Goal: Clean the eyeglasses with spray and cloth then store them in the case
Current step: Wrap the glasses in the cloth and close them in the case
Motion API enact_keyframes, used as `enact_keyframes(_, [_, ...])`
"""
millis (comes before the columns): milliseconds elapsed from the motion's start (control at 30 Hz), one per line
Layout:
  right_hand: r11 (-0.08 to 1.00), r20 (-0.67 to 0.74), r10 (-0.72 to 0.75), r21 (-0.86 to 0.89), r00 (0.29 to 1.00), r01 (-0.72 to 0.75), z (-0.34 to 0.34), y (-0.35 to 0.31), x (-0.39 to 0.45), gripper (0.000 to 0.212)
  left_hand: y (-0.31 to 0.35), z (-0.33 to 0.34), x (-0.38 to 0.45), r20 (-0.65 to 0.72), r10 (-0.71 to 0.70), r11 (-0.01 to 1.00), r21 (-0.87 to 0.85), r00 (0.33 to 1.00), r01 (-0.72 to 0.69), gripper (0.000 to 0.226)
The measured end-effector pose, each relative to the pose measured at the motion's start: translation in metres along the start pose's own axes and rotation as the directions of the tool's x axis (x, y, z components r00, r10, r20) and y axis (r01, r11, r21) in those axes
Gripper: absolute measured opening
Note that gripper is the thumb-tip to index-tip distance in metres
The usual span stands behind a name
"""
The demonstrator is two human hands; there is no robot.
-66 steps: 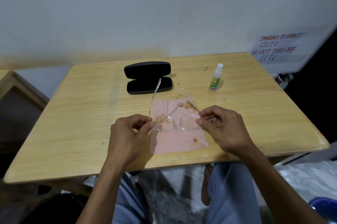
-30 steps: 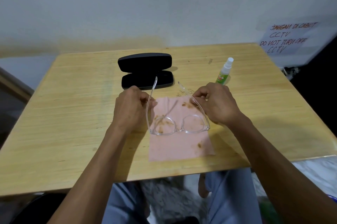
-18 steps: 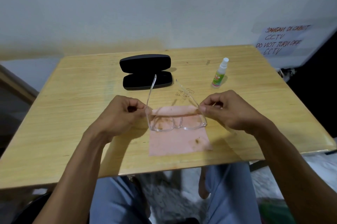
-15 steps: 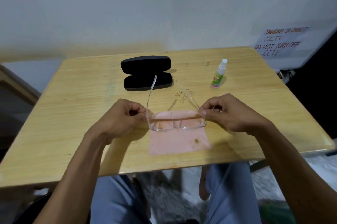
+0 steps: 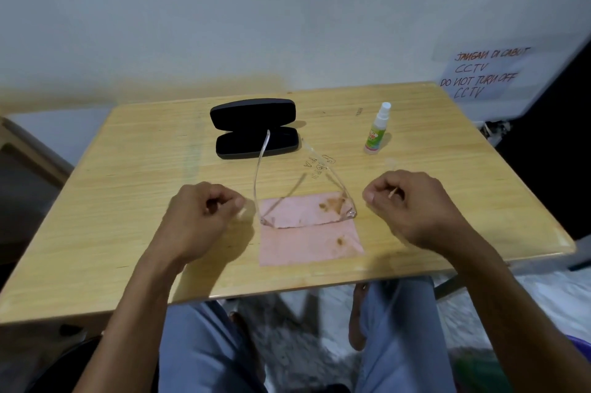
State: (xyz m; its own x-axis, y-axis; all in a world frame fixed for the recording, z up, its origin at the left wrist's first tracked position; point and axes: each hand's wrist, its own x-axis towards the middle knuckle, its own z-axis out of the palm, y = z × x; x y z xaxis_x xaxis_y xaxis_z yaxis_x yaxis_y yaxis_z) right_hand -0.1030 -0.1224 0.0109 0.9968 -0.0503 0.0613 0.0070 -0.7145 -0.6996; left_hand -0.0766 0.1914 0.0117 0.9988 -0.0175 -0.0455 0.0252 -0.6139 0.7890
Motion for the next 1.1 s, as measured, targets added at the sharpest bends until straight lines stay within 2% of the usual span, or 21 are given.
enact_keyframes(67, [0.992,-0.083,-0.119,-0.045,0.989,0.115,0.006,0.005,-0.024,0.007,-0.003,0.002,-0.023,-0.168,0.048,0.992,0.119,0.985,-0.028,0.010])
enact_keyframes(100, [0.982,-0.055,-0.177,-0.070,0.983,0.173,0.011,0.007,-0.034,0.008,-0.003,0.004,-0.033,-0.188,0.092,0.986,0.155,0.978,-0.063,0.008])
enact_keyframes(167, [0.963,0.054,-0.257,-0.068,0.965,0.261,0.020,0.015,-0.049,0.013,-0.007,0.012,-0.049,-0.114,0.177,0.972,0.173,0.978,-0.156,0.005])
enact_keyframes(200, [0.957,0.089,-0.280,-0.058,0.956,0.285,0.023,0.018,-0.052,0.017,-0.009,0.017,-0.054,-0.051,0.206,0.965,0.179,0.977,-0.194,0.011])
enact_keyframes(267, [0.953,0.090,-0.292,-0.059,0.952,0.297,0.026,0.022,-0.052,0.021,-0.013,0.024,-0.057,0.026,0.242,0.953,0.183,0.970,-0.242,0.018])
enact_keyframes(367, [0.967,0.060,-0.235,-0.081,0.970,0.240,0.029,0.025,-0.049,0.017,-0.011,0.030,-0.054,0.026,0.244,0.950,0.196,0.969,-0.245,0.006])
enact_keyframes(433, [0.978,0.067,-0.194,-0.061,0.979,0.198,0.030,0.025,-0.047,0.011,-0.013,0.033,-0.053,0.022,0.242,0.947,0.211,0.970,-0.241,0.012])
enact_keyframes(500, [0.980,0.073,-0.187,-0.048,0.980,0.191,0.032,0.023,-0.045,0.005,-0.014,0.036,-0.051,0.013,0.273,0.920,0.291,0.962,-0.265,0.010])
enact_keyframes(633, [0.955,0.034,-0.275,-0.105,0.961,0.277,0.036,0.019,-0.044,0.014,-0.015,0.044,-0.051,-0.025,0.386,0.871,0.339,0.922,-0.356,0.010])
enact_keyframes(700, [0.940,-0.023,-0.323,-0.124,0.946,0.318,0.034,0.014,-0.041,0.011,-0.014,0.046,-0.050,-0.103,0.427,0.872,0.309,0.898,-0.379,0.006])
enact_keyframes(800, [0.905,-0.151,-0.414,-0.172,0.898,0.388,0.033,0.009,-0.032,0.008,-0.007,0.050,-0.045,-0.227,0.460,0.871,0.300,0.858,-0.388,0.011])
enact_keyframes(900, [0.839,-0.252,-0.533,-0.280,0.808,0.466,0.035,0.004,-0.020,0.011,0.000,0.056,-0.037,-0.296,0.490,0.853,0.354,0.820,-0.383,0.009])
enact_keyframes(1000, [0.774,-0.291,-0.615,-0.400,0.733,0.490,0.042,0.005,-0.013,0.009,0.002,0.062,-0.029,-0.340,0.553,0.798,0.479,0.761,-0.366,0.004])
enact_keyframes(1100, [0.719,-0.297,-0.670,-0.486,0.680,0.497,0.049,0.008,-0.009,0.005,0.003,0.069,-0.025,-0.360,0.623,0.728,0.592,0.695,-0.346,0.013])
